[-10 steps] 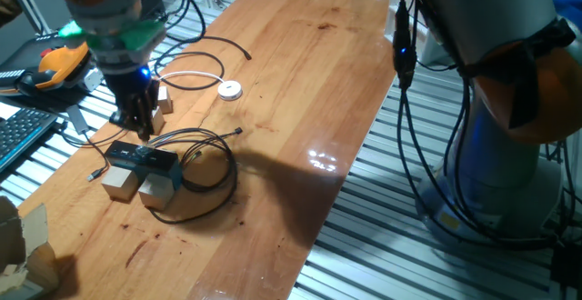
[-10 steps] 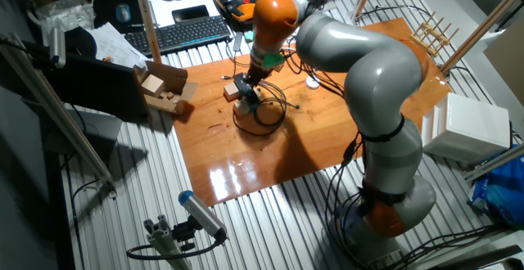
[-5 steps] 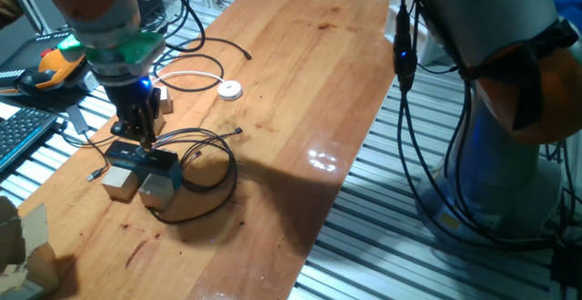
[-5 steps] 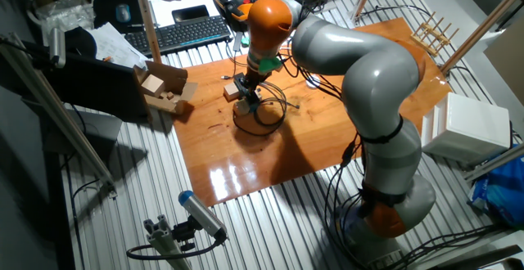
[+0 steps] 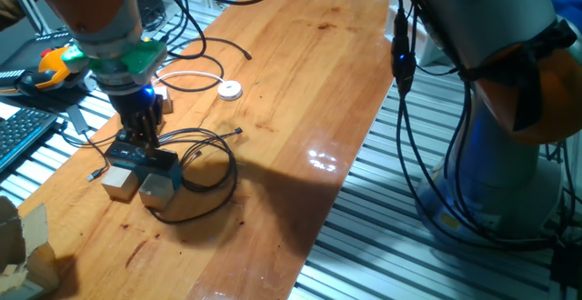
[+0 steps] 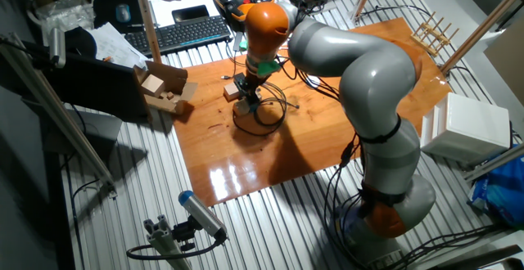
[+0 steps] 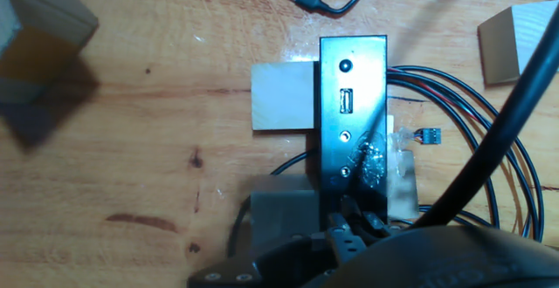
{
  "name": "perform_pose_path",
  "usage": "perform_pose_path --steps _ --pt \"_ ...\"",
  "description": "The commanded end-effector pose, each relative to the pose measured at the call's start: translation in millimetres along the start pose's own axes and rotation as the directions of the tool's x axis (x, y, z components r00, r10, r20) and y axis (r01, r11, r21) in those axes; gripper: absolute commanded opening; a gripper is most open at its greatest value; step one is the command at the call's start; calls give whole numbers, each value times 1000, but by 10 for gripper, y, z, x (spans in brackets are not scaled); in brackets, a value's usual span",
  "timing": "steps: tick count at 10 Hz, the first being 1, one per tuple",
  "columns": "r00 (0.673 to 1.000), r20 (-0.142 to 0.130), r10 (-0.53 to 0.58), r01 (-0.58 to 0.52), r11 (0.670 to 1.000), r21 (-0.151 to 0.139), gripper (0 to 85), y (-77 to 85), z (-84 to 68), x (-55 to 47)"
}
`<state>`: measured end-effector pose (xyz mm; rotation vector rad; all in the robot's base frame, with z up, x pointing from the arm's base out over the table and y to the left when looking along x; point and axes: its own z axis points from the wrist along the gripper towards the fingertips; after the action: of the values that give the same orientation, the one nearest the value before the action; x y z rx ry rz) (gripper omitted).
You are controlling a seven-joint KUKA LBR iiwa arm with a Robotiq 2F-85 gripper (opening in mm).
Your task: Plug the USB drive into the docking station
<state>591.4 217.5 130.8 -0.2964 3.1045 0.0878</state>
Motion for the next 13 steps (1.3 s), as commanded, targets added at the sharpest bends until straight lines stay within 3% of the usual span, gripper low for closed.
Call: perform_pose_path --steps 1,3,13 --pt "1000 1 0 0 1000 0 0 -1 8 3" --pt "1000 -2 15 -15 1000 -11 0 5 5 0" --pt "1000 -11 8 -8 1000 -5 0 6 32 -4"
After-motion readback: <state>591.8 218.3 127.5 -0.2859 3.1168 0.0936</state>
